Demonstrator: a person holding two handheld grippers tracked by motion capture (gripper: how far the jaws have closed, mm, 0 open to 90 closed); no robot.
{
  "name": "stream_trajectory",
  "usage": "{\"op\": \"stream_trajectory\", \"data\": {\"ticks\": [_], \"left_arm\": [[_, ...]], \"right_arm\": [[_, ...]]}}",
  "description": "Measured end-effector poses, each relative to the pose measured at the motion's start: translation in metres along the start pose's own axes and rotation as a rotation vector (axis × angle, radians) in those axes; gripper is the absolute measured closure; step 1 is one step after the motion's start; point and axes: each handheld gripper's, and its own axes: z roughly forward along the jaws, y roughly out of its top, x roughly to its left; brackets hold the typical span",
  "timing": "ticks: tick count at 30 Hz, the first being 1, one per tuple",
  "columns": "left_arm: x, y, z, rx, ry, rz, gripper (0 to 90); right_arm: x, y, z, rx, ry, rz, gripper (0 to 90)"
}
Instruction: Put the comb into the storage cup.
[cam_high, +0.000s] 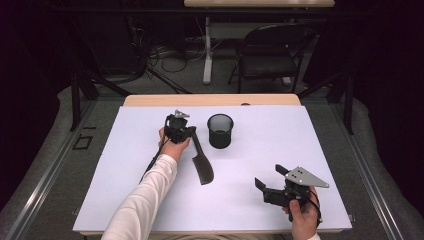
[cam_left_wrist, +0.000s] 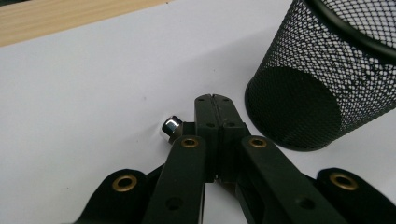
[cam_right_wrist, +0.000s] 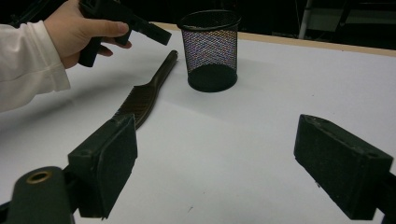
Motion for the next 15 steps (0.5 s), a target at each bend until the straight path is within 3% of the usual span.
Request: {"op": "stream_trajectory", "data": {"ticks": [15], "left_arm": [[-0.003,-0.005,0.015,0.005,-0.006,-0.009,90.0]], "right_arm": [[0.001,0.0,0.0,0.01,0.003,0.002,13.4]]}}
